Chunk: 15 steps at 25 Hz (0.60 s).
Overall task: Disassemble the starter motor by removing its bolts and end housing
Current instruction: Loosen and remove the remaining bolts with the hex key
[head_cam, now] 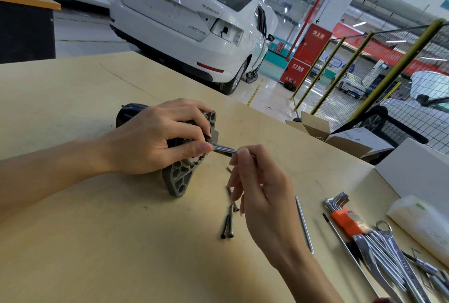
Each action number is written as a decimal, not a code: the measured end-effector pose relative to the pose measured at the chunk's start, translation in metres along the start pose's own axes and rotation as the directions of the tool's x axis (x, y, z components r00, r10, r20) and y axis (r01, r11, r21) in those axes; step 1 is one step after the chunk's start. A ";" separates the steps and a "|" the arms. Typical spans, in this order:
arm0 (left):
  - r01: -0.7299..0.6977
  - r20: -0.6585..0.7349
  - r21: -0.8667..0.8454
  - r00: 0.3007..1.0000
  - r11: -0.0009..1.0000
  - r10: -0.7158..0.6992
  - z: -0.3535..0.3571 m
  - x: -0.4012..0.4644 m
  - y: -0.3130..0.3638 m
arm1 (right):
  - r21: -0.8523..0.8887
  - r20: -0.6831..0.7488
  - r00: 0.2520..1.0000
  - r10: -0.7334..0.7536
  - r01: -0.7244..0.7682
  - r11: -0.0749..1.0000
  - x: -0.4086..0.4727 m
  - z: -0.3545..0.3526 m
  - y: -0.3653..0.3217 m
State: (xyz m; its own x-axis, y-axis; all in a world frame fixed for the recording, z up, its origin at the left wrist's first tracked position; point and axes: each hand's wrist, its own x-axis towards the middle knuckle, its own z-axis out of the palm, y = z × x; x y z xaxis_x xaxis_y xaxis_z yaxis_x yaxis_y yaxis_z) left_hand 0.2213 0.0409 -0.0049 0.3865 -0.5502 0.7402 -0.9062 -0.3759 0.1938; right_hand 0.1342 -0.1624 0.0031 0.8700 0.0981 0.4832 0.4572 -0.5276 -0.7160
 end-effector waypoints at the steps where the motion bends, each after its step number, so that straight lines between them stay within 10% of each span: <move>1: -0.003 -0.002 0.011 1.000 1.000 0.003 0.000 0.000 0.000 | 0.019 0.007 0.999 0.035 -0.035 0.999 0.000 0.000 0.000; 15: -0.020 0.016 0.019 1.000 1.000 0.020 0.000 0.000 0.000 | 0.148 0.020 0.997 0.079 -0.081 0.986 0.001 -0.001 -0.001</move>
State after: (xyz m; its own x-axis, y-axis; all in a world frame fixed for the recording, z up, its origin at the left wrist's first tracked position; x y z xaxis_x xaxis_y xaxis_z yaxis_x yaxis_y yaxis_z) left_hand 0.2210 0.0409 -0.0053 0.3710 -0.5696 0.7335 -0.9104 -0.3787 0.1663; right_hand 0.1339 -0.1624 0.0048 0.9068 0.0735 0.4150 0.4076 -0.4032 -0.8193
